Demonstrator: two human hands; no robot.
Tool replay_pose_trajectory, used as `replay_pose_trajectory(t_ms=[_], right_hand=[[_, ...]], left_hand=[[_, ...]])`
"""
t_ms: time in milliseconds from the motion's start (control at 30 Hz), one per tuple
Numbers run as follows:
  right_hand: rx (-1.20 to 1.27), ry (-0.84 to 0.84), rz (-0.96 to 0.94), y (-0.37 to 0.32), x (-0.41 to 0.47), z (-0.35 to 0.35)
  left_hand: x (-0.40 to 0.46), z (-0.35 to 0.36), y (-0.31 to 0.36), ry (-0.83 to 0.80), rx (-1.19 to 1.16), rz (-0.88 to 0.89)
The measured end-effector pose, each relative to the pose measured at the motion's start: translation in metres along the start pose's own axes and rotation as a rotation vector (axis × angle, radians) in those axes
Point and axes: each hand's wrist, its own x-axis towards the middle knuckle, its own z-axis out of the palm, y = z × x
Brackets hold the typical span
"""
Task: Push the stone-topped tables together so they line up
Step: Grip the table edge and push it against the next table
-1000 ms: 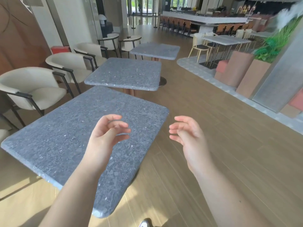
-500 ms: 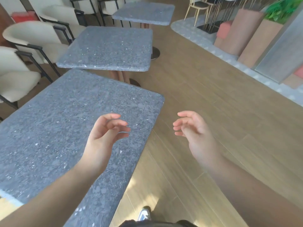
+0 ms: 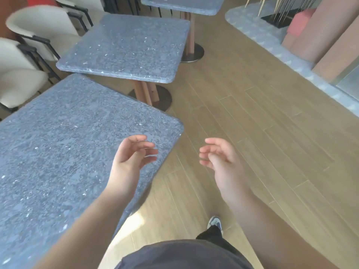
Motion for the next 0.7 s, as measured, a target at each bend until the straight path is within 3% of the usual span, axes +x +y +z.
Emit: replay_pose_trajectory(t_ms=[267, 467, 700], right_hand=[[-0.055, -0.211, 0.061, -0.013, 0.105, -0.034], [-0.108, -0.415, 0.117, -0.008, 0.182, -0.006], [-0.282, -0.561, 0.135, -0.002, 0.293, 0.051]], left_hand=[[0.051, 0.080, -0.004, 0.193, -0.068, -0.036], [0.104, 0.092, -0.018, 0.365, -0.131, -0.045], [0.196, 0.077, -0.041, 0.453, -0.138, -0.105]])
